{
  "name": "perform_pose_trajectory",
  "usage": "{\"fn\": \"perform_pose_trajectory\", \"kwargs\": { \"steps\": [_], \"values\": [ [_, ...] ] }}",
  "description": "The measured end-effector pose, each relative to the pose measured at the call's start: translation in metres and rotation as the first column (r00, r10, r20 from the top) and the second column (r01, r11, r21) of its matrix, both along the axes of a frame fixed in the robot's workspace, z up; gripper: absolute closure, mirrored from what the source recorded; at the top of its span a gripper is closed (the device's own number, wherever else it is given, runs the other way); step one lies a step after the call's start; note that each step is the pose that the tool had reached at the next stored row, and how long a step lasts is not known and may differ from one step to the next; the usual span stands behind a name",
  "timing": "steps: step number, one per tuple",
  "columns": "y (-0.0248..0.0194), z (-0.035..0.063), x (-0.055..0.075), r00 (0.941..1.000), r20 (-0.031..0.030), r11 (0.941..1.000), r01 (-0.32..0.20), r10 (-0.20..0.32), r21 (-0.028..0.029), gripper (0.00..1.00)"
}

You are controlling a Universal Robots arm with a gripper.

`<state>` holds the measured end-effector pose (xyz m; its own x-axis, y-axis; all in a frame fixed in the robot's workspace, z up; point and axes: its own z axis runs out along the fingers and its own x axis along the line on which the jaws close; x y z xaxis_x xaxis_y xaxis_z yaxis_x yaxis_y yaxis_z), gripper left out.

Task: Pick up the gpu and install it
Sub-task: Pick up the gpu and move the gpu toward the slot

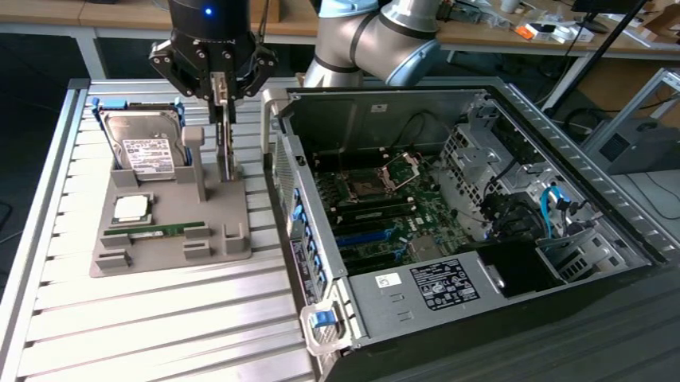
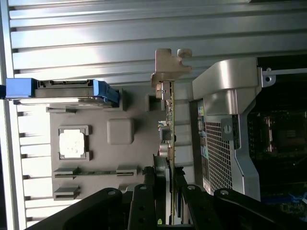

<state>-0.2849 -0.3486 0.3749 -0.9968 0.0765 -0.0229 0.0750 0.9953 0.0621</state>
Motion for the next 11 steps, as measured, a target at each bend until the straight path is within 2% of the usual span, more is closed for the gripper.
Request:
{"fn": "perform_pose_trajectory", "kwargs": {
  "steps": [2, 6, 10, 11],
  "values": [
    [0.0001, 0.0000, 0.0000, 1.0000, 0.0000, 1.0000, 0.000, 0.000, -0.0039, 0.73],
    [0.0001, 0.0000, 0.0000, 1.0000, 0.0002, 0.9998, 0.000, 0.000, -0.0197, 0.73],
    [0.0001, 0.0000, -0.0001, 1.0000, 0.0002, 0.9992, 0.000, 0.000, -0.0410, 0.73],
    [0.0001, 0.0000, -0.0001, 1.0000, 0.0002, 0.9989, 0.000, 0.000, -0.0479, 0.73]
  ]
}}
